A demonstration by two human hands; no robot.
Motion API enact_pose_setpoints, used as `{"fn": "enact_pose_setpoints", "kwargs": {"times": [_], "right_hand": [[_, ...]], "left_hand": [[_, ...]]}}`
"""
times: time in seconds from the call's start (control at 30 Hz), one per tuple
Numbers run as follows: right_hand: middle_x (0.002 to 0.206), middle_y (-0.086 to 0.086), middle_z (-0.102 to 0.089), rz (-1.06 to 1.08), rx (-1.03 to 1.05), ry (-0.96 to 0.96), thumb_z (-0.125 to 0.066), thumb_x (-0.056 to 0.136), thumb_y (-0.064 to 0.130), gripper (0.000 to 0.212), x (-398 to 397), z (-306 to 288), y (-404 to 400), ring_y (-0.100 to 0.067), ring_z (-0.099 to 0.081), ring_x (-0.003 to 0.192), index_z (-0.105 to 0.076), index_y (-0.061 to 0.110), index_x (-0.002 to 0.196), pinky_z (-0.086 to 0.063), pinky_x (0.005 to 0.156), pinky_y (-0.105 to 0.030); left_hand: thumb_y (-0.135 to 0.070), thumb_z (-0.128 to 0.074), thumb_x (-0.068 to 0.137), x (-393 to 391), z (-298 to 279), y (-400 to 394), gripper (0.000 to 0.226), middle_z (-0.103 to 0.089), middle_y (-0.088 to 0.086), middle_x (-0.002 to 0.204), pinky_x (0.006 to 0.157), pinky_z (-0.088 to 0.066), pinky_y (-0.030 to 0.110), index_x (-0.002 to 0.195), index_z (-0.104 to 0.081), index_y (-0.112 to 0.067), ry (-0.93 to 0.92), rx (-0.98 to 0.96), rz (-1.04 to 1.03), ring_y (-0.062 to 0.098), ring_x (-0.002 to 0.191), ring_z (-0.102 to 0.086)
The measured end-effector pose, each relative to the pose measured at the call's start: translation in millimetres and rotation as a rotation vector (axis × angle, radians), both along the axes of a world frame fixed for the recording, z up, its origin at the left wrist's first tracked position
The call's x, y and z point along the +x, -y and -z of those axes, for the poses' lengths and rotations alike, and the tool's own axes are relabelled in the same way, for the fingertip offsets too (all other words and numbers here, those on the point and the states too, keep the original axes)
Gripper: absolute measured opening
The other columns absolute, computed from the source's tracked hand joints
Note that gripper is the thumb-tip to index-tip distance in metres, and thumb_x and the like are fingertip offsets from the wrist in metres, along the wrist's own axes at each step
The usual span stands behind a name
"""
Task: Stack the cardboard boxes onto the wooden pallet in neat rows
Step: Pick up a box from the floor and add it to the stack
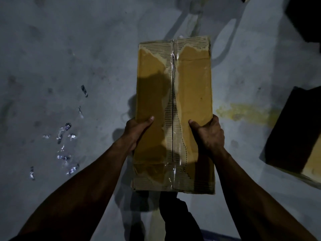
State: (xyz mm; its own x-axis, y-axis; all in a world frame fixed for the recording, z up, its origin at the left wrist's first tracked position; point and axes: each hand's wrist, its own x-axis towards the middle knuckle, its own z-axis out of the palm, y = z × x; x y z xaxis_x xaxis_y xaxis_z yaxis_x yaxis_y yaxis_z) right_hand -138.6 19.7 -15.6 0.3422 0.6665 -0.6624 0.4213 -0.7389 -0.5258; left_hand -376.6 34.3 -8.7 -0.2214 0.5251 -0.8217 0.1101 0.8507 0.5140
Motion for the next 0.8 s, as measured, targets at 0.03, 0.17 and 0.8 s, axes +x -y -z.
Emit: {"fn": "enact_pose_setpoints", "kwargs": {"times": [0.03,0.17,0.8], "right_hand": [[0.135,-0.009,-0.055,0.009,-0.004,0.009,-0.069,0.076,0.066,0.087,1,-8,4,-0.036,-0.054,0.119,-0.035,0.022,0.142,-0.046,0.100,-0.051],[0.129,-0.010,-0.058,0.041,-0.023,0.045,-0.063,0.080,0.068,0.077,8,-49,24,-0.037,-0.056,0.115,-0.043,0.018,0.135,-0.046,0.095,-0.045],[0.126,-0.011,-0.060,0.539,0.112,0.185,-0.056,0.080,0.071,0.076,-44,-247,211,-0.035,-0.057,0.112,-0.046,0.018,0.134,-0.045,0.095,-0.045]], "left_hand": [[-0.049,-0.080,0.078,1,-7,2,0.069,-0.070,0.010,0.119,0.095,-0.056,0.047,0.134,-0.059,-0.015,-0.010,0.003,0.016,0.031,0.102,-0.069],[-0.056,-0.082,0.072,7,-43,14,0.064,-0.072,0.007,0.110,0.091,-0.058,0.043,0.121,-0.063,-0.018,-0.071,0.022,0.097,0.028,0.095,-0.070],[-0.079,-0.066,0.072,-7,-225,84,0.080,-0.070,0.005,0.112,0.092,-0.055,0.046,0.123,-0.063,-0.018,-0.246,0.397,0.770,0.030,0.096,-0.067]]}}
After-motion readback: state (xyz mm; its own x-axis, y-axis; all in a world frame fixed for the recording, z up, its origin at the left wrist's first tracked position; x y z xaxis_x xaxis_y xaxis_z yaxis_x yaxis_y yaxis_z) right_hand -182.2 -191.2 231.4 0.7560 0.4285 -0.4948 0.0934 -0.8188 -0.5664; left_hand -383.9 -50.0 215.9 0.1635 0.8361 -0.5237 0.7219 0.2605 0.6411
